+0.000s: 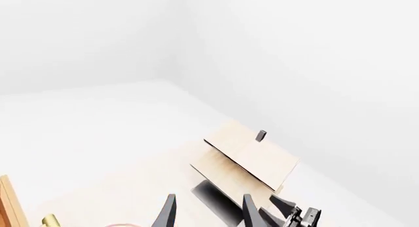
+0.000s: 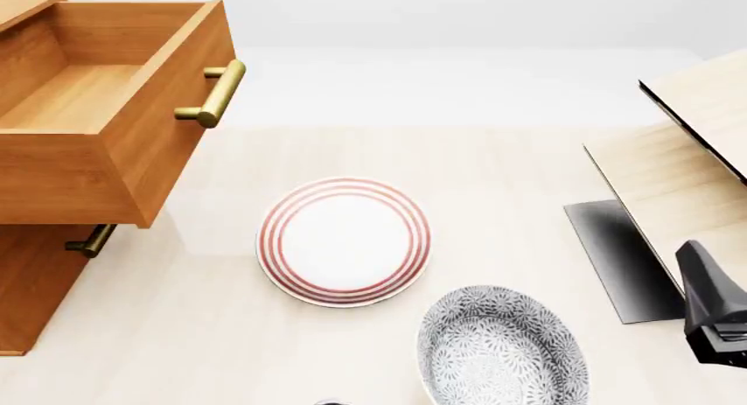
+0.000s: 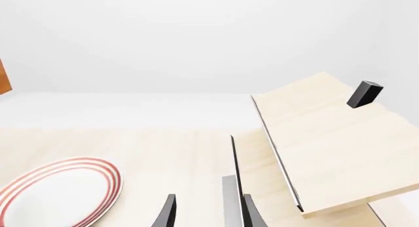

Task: Close the top drawer of the cabinet.

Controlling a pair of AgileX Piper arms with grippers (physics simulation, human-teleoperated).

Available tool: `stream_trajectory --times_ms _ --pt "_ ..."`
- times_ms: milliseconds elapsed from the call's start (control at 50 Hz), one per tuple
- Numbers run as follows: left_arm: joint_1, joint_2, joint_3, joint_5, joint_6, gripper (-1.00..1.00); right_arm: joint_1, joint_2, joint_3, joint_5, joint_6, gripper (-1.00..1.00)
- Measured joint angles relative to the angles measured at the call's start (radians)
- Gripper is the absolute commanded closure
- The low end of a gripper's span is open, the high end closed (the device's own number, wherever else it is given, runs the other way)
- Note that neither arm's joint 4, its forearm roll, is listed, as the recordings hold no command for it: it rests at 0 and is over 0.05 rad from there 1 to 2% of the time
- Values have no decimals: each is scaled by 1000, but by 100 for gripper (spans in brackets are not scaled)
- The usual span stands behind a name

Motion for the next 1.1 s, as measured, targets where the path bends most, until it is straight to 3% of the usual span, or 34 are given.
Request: stream_trajectory --times_ms 380,1100 --pt "-43 80 -12 11 1 -100 0 1 0 -2 0 -100" --pt "-77 198 61 5 -43 -100 0 -16 0 16 0 -100"
